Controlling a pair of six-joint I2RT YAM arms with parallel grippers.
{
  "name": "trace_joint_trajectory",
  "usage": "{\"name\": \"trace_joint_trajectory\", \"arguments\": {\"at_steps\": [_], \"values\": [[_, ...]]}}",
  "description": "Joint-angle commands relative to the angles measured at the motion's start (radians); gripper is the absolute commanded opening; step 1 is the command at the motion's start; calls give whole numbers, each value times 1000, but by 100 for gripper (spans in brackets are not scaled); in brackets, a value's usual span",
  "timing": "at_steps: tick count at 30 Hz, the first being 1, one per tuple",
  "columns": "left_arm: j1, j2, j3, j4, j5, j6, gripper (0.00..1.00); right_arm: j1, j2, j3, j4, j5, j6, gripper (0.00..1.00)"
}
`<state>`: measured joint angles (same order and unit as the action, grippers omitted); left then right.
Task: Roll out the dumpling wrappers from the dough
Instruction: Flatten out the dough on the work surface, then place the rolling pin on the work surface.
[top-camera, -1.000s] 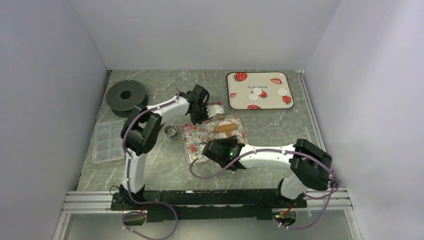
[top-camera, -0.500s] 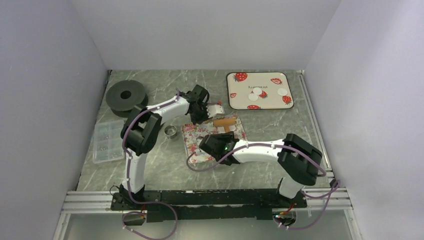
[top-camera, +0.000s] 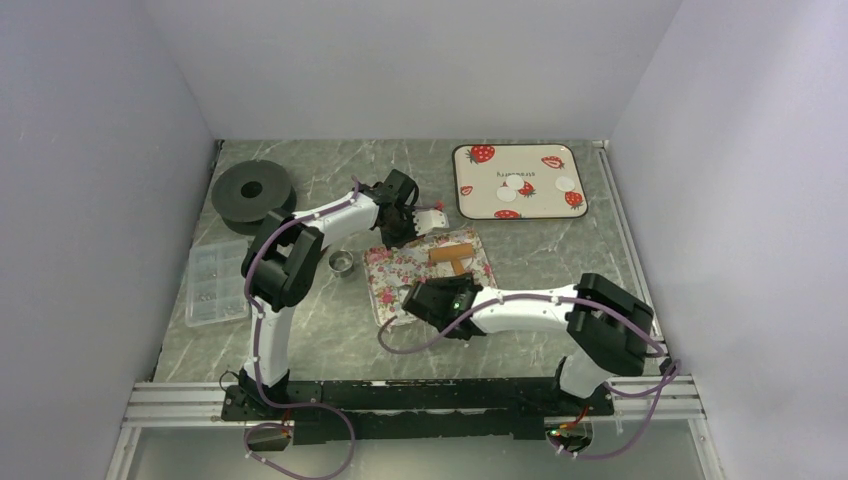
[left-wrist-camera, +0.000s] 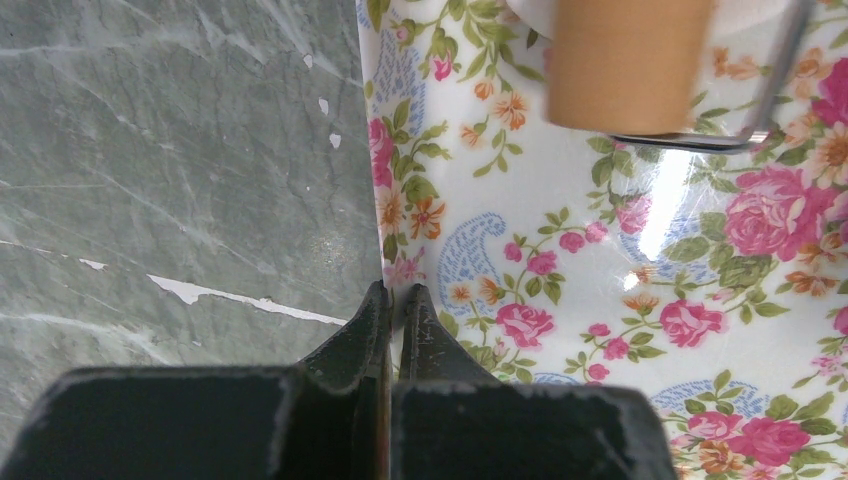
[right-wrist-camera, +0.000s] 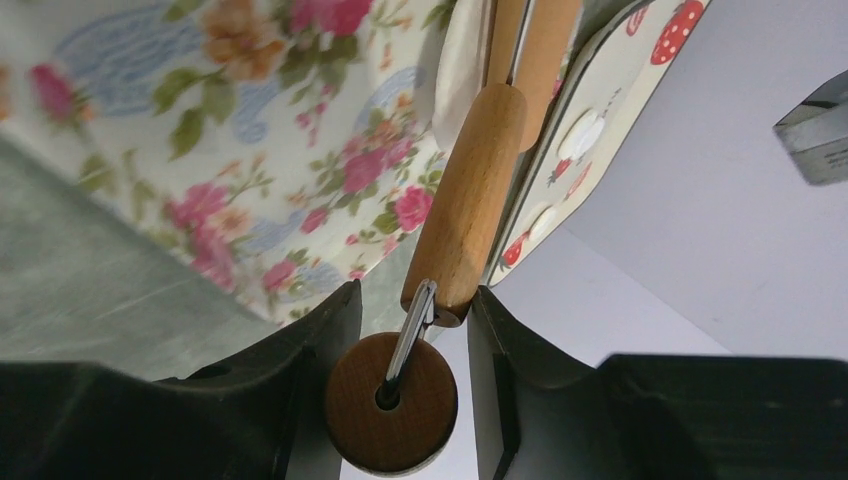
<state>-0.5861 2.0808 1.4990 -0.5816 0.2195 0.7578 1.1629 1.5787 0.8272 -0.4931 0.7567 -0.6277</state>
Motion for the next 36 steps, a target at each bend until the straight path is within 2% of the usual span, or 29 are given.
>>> {"name": "trace_joint_trajectory", "arguments": {"at_steps": [1, 4, 11, 14, 20, 24, 29, 36], "values": [[-15, 124, -91, -129, -26, 32, 0, -64, 84, 22, -91, -217, -51, 0], [-15, 124, -88, -129, -23, 32, 0, -44, 64, -1, -119, -226, -14, 0], [-16, 122, -85, -132, -23, 31, 0, 102, -3, -86, -256, -266, 169, 0], [-16, 121, -85, -133, -26, 31, 0, 95, -13, -98, -228, -259, 144, 0], [-16, 122, -88, -133, -26, 32, 0, -8, 32, -25, -158, -225, 24, 0], [-17, 123, -89, -129, -26, 32, 0, 22, 6, -40, -200, -240, 85, 0], [-17, 128, -80, -133, -22, 31, 0, 143, -46, -85, -307, -257, 227, 0], [-16, 124, -88, -126, -35, 34, 0, 155, -208, 8, -403, -169, 291, 0]]}}
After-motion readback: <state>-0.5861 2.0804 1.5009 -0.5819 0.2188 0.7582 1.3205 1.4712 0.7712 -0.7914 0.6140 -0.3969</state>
